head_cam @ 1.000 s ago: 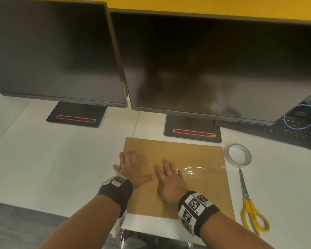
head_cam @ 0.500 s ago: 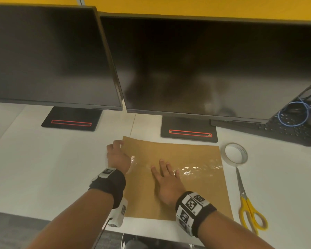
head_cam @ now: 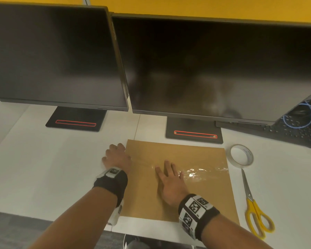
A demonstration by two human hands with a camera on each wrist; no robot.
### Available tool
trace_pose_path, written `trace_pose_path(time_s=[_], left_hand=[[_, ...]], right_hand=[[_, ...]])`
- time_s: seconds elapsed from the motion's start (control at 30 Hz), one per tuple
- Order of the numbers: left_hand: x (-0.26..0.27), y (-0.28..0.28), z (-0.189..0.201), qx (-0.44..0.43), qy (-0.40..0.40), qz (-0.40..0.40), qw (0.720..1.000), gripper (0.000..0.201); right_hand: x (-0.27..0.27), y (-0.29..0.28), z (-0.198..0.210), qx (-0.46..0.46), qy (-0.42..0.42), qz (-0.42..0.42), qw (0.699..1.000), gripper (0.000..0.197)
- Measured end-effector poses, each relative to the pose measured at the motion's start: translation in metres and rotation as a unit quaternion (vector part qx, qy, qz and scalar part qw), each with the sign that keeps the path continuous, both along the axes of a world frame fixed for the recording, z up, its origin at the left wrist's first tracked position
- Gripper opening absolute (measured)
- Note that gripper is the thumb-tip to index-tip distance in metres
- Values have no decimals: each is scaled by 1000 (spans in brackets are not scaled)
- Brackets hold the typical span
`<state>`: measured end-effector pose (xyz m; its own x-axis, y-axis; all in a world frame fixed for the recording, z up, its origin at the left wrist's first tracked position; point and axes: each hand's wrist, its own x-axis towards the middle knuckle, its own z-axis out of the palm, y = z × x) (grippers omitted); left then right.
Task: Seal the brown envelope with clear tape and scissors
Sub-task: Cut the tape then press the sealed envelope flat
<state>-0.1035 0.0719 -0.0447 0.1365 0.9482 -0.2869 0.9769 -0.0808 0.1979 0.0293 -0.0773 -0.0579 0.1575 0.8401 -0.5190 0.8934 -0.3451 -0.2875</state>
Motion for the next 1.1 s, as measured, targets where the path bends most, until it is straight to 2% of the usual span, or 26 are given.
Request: trace_pose_path(time_s=[0.07, 0.13, 0.17, 0.33, 0.67, 0.83, 1.0, 1.1], left_hand=[[11, -20, -2, 21, 52, -116, 992, 51], [21, -42, -8, -22, 39, -203, 978, 58], [24, -49, -13, -50, 36, -220, 974, 61], [25, -58, -29, -113, 75, -220, 966, 69], [30, -55, -27, -98, 93, -224, 965, 71], [36, -50, -15, -99, 92, -211, 968, 72], [43, -45, -2, -100, 105, -204, 968, 71], [49, -42, 2, -92, 118, -206, 967, 69]], right_hand=[[0, -2, -3, -1, -8, 7, 1000, 79], [-1, -3, -4, 2, -12, 6, 1000, 77], [0, -3, -4, 1, -11, 8, 1000, 75], [20, -10, -5, -15, -4, 16, 1000, 57], [69, -45, -11, 4, -36, -51, 998, 67], [95, -48, -2, 12, -76, -67, 995, 59], [110, -43, 13, 37, -75, -85, 993, 55], [110, -38, 24, 53, -67, -90, 992, 41]])
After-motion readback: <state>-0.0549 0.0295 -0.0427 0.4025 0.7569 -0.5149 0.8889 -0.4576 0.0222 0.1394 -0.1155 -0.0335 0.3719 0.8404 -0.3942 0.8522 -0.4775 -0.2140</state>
